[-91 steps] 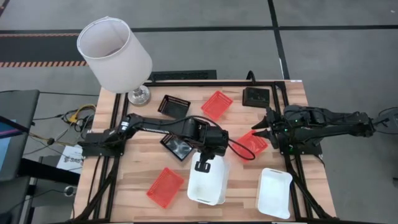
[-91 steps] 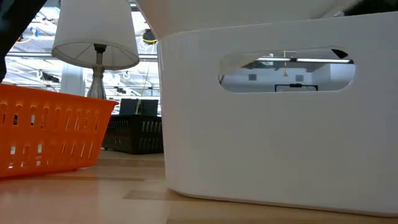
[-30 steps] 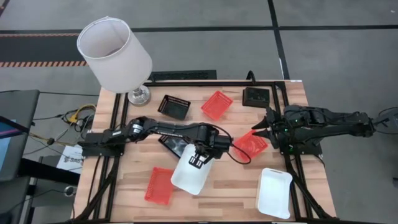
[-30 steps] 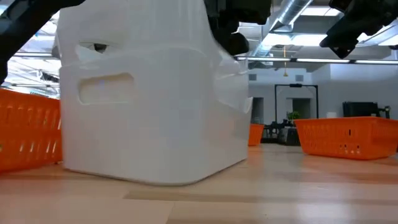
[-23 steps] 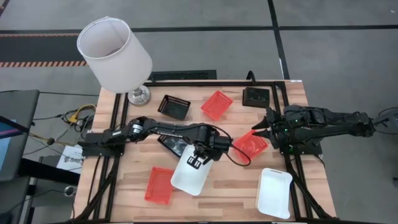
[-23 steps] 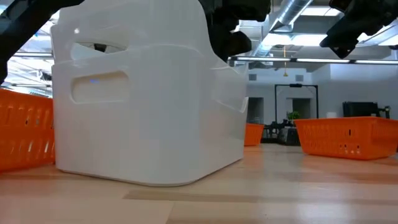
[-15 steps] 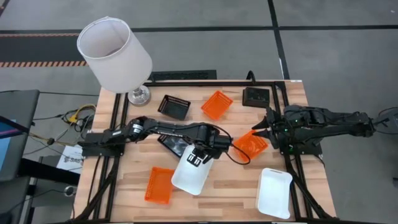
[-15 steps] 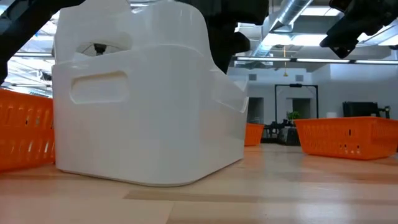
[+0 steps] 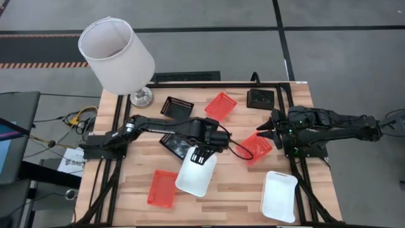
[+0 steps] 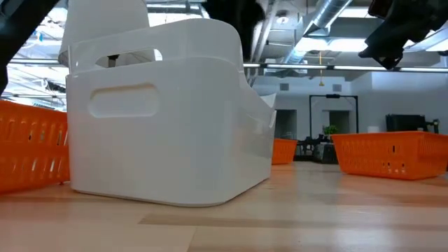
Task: Stack baskets by color
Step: Stack the right white bin on the white bins
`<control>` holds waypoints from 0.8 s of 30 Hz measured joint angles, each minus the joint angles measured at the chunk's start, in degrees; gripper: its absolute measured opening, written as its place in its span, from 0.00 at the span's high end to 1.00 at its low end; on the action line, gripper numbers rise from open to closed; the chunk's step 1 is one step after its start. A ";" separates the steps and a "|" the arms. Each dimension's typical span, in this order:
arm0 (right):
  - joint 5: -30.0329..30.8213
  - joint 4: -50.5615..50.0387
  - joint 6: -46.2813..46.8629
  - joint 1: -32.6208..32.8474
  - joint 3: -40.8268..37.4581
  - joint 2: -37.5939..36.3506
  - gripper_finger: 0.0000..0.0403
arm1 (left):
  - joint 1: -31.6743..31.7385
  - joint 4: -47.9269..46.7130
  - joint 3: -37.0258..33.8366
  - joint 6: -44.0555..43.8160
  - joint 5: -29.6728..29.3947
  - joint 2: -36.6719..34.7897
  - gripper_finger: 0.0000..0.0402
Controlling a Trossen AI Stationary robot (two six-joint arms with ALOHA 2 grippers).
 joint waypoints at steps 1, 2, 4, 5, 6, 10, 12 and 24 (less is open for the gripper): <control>0.00 -0.50 0.39 -0.19 0.00 0.06 0.61 | 0.00 1.44 0.00 -0.87 0.00 -1.30 0.39; -0.01 -0.82 0.48 -0.48 0.00 0.12 0.62 | 0.00 2.87 -0.02 -1.89 0.07 -2.73 0.39; -0.01 -1.24 0.53 -0.90 0.00 0.41 0.63 | 0.00 6.14 -0.02 -4.03 0.16 -6.08 0.39; -0.03 -1.17 0.55 -1.07 0.01 0.68 0.63 | 0.00 7.66 0.00 -4.95 0.15 -7.72 0.39; -0.06 -1.50 0.47 -1.07 0.46 1.02 0.64 | -0.15 9.13 0.00 -5.71 0.17 -9.29 0.39; -0.11 -0.43 -4.05 -1.05 6.43 3.23 0.65 | -0.57 14.84 0.02 -6.30 0.08 -15.17 0.39; -0.14 1.78 -7.51 -0.87 10.84 4.88 0.65 | -0.74 17.31 0.00 -7.09 0.07 -18.38 0.39; 0.94 -36.10 1.51 5.21 32.68 17.23 0.68 | -9.17 18.35 -0.04 -10.98 2.53 -33.30 0.39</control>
